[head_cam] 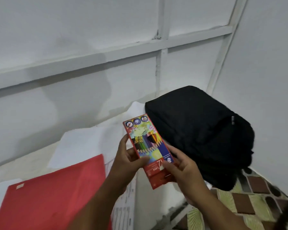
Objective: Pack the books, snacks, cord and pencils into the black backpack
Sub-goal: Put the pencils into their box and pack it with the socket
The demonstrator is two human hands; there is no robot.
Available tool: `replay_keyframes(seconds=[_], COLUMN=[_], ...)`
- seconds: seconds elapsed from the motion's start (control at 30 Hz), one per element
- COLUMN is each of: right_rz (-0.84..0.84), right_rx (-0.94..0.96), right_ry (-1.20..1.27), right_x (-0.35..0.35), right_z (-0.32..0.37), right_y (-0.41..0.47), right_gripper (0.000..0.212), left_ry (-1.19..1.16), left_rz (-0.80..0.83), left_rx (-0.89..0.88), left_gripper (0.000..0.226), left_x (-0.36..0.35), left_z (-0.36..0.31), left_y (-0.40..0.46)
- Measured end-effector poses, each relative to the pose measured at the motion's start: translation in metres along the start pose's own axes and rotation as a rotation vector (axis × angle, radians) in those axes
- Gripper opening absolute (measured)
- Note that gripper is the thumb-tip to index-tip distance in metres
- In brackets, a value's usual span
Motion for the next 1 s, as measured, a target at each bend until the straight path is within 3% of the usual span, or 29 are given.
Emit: replay_keyframes(seconds=[0.17,0.33,0.43,0.53,0.63,0.7,0.8,0.83,1.0], right_rz=[-0.112,-0.405,-0.45,-0.51,-0.585,-0.606,-0.602,-0.598,-0.61], right_rx=[0.038,0.082,0.096,0.117,0.125,0.124,0.125,0.128,0.132], right_ry=[0.039,0.356,0.311,0.255,0.247,0.239,0.209,0.202,0.212], right_x=[0.095,0.18,0.223,0.268,0.304,0.321,0.333,0.335,0.338], right_z=[0.041,0.057,0.062,0.067,0.071,0.072,0.076,0.078,0.078], right_y=[-0.006,-0.026,-0.04,-0.054,-0.067,-0.074,-0.08,-0.08,-0.076], right_gripper=[0.042,0.051,0.053,0.049,0.046,0.046,0.047,0.047,0.048], left_ry=[-0.127,-0.068,0.039,0.396,0.936,1.225,1.157,1.106,0.809], left_rz=[-0.106,0.014,0.028,0.045,0.002,-0.07,-0.104,-0.111,-0.121], left_rx=[0.004,-0.068,-0.12,-0.207,-0.258,-0.285,-0.363,-0.364,-0.095], left_gripper=[0.074,0.056,0.058,0.069,0.095,0.073,0.014,0.007,0.025], left_x=[-0.061,-0.171,-0.227,-0.259,-0.273,-0.275,-0.272,-0.269,-0.258], left_z=[-0.011,-0.006,0.011,0.03,0.053,0.067,0.066,0.06,0.02], left_y=[0.029,0.038,0.043,0.048,0.059,0.069,0.075,0.076,0.079])
Point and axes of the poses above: each hand's wrist, its own y-axis towards the middle knuckle, its own x-axis out of the back of the hand, z = x × y, the point moved 3 cm from there along y, towards the middle knuckle, and after that the axes turned 12 degrees about x, right-handed, at the moved point
